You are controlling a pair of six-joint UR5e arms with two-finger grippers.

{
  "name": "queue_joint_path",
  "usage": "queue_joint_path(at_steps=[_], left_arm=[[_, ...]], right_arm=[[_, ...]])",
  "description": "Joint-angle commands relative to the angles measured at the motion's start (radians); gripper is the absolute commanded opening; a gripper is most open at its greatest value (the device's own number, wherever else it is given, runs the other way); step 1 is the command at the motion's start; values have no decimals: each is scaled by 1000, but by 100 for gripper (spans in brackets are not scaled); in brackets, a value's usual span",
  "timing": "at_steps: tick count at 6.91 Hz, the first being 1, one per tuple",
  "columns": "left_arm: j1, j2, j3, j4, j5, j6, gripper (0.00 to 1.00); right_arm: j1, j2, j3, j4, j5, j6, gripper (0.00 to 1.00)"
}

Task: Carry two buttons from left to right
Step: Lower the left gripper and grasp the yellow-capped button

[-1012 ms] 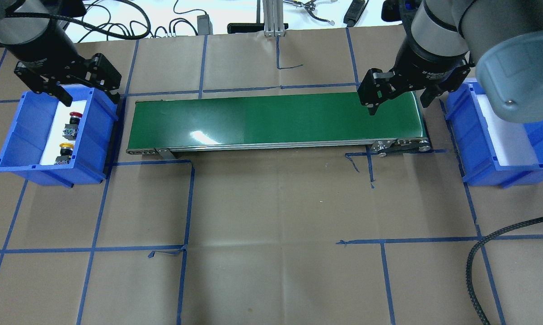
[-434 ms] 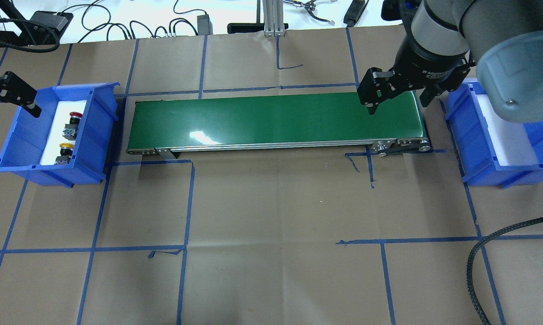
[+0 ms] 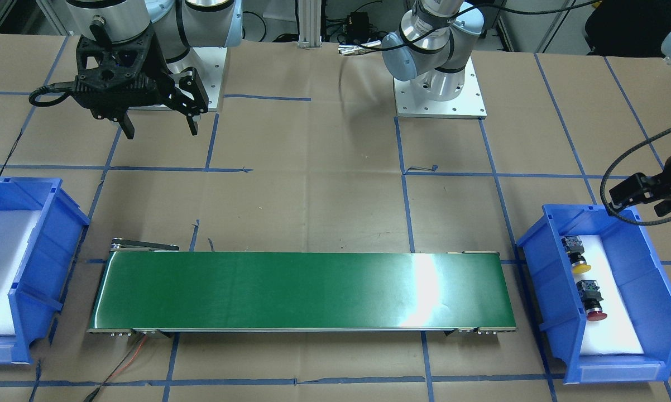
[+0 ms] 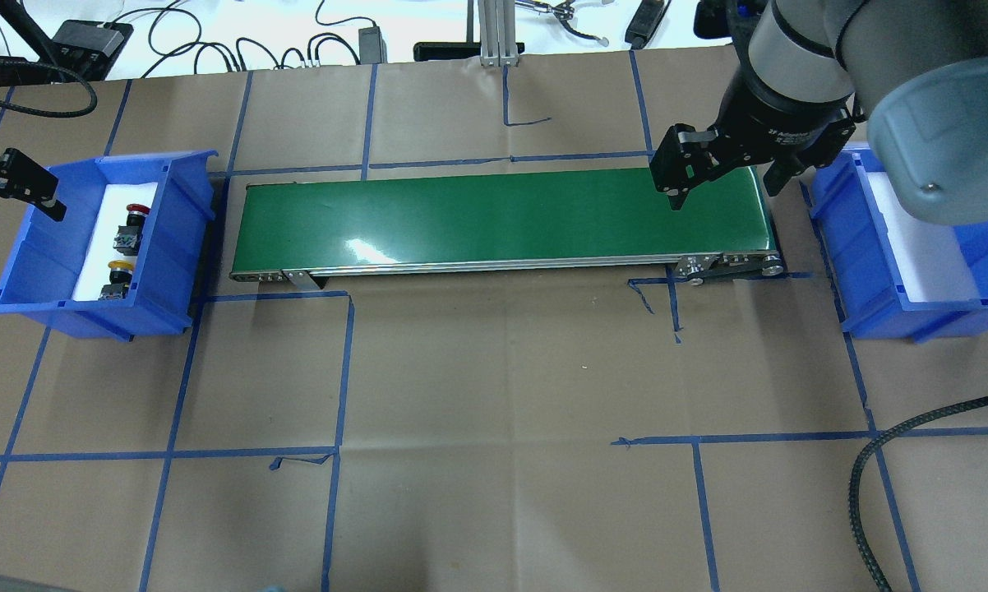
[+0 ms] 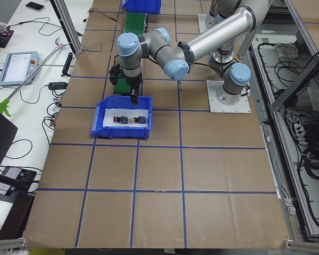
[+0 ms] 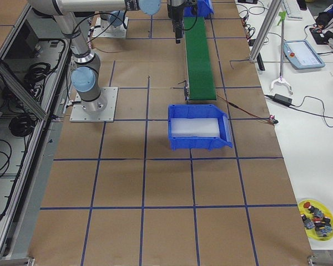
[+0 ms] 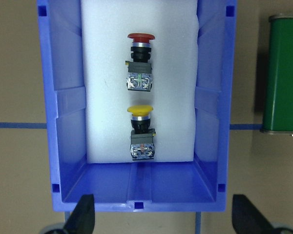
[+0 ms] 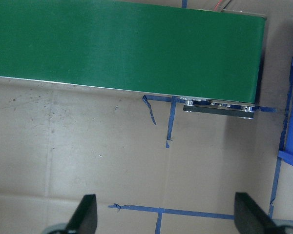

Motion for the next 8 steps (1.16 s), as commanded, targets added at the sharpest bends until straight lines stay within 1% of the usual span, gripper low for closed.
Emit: queue_joint_path(at_steps=[1, 3, 4, 6, 8], left_arm=[[1, -89, -35, 136, -5, 9, 100], [-1, -167, -41, 198, -4, 11, 100], [-1, -181, -69, 232, 1, 11, 100], [1, -192, -165, 368, 5, 9, 100], [4, -205, -214, 419, 7, 9, 100]], right_arm=[[0, 0, 1, 1, 0, 0, 100], [0, 0, 4, 1, 0, 0, 100], [0, 0, 3, 1, 0, 0, 100], [0, 1, -2, -1, -1, -2, 100], [0, 0, -3, -1, 0, -2, 100]])
